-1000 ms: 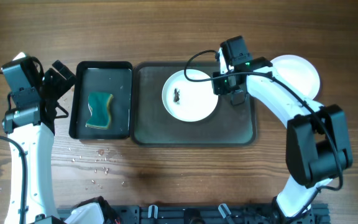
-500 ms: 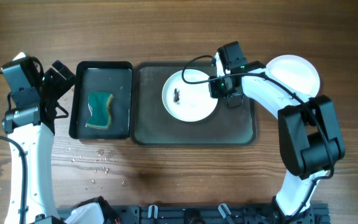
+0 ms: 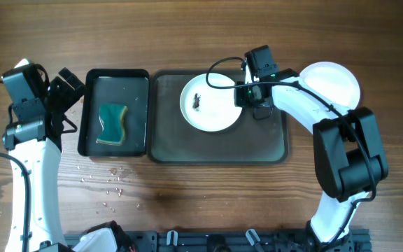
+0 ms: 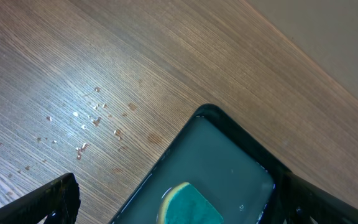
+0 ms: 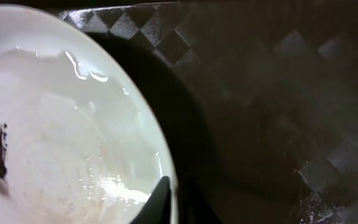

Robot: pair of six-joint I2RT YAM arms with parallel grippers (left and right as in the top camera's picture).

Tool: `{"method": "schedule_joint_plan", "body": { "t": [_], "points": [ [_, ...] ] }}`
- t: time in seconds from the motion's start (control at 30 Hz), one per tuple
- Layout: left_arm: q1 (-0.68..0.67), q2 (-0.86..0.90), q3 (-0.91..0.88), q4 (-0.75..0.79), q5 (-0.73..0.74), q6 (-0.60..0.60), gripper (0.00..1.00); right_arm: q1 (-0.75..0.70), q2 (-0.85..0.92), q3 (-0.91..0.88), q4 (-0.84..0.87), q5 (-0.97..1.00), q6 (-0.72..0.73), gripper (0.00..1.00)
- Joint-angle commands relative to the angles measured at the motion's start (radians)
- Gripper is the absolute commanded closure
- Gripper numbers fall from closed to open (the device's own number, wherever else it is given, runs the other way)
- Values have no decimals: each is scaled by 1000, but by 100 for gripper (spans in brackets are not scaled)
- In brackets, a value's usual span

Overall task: Clean dirty plates on tray and stack at the side
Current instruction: 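Hold the stained plate rim on the dark tray with the right gripper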

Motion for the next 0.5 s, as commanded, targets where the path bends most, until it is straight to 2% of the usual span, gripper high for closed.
{"method": "schedule_joint_plan", "body": {
  "t": [0.0, 0.1, 0.17, 0.33, 0.47],
  "points": [
    [5, -5, 10, 2, 8, -12, 0, 4, -19, -2, -2, -12, 16, 75],
    [5, -5, 10, 2, 8, -12, 0, 4, -19, -2, 4, -11, -24, 73],
    [5, -5, 10, 2, 8, -12, 0, 4, -19, -2, 12, -12, -62, 80],
    [5, -5, 10, 2, 8, -12, 0, 4, -19, -2, 19, -11, -72, 86],
    [5, -5, 10, 2, 8, -12, 0, 4, -19, -1, 19, -12, -113, 87]
  ]
}}
